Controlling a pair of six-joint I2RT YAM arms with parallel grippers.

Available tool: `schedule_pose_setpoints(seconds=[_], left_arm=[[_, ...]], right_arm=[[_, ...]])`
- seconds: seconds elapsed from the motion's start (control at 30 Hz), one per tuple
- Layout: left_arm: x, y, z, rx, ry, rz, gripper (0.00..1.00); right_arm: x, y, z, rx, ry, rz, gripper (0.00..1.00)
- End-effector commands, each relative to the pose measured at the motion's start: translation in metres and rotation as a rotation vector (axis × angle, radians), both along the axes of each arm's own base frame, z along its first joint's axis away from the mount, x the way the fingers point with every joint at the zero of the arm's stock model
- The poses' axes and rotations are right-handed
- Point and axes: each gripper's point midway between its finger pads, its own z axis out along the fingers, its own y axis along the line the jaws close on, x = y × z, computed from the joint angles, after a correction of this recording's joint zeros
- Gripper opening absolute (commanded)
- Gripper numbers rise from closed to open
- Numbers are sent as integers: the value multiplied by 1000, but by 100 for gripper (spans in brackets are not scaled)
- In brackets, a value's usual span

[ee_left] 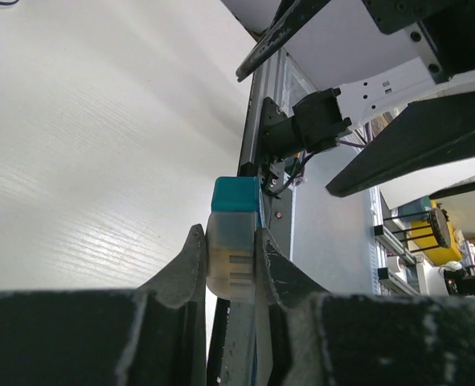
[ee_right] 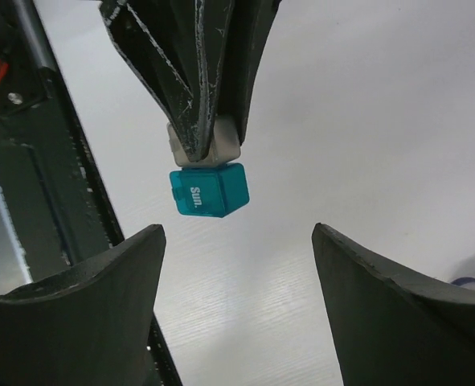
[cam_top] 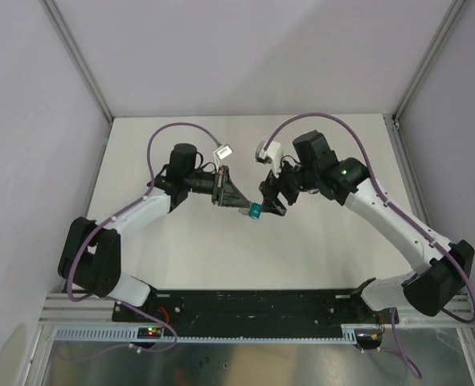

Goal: Sort the pills into containers

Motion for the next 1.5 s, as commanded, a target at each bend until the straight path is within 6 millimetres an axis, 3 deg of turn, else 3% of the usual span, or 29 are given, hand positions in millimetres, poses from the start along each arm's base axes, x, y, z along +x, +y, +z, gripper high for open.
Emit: schedule_pose_setpoints(seconds=[0.0, 0.23, 0.67, 1.0, 1.3, 1.37, 1.47], left_arm=[[-8, 1, 13, -41, -50, -40, 0], [-16, -2, 23, -49, -69, -48, 0], [-19, -4, 32, -67, -62, -45, 0], [-17, -6, 31, -76, -36, -30, 0], [-16, -6, 28, -78, -28, -22, 0], [-15, -7, 26, -76, -24, -20, 0], [-15, -7, 25, -75, -23, -19, 0]], right_arm=[[-14, 7, 29, 128, 81, 69, 79], [-20, 16, 21, 176, 218, 138, 80], [-18, 28, -15, 150, 351, 179, 75], [-15, 35, -30, 126, 384, 182, 58], [-12, 37, -29, 130, 395, 174, 27], [-13, 37, -29, 130, 397, 173, 24], [-13, 37, -27, 131, 401, 176, 29]])
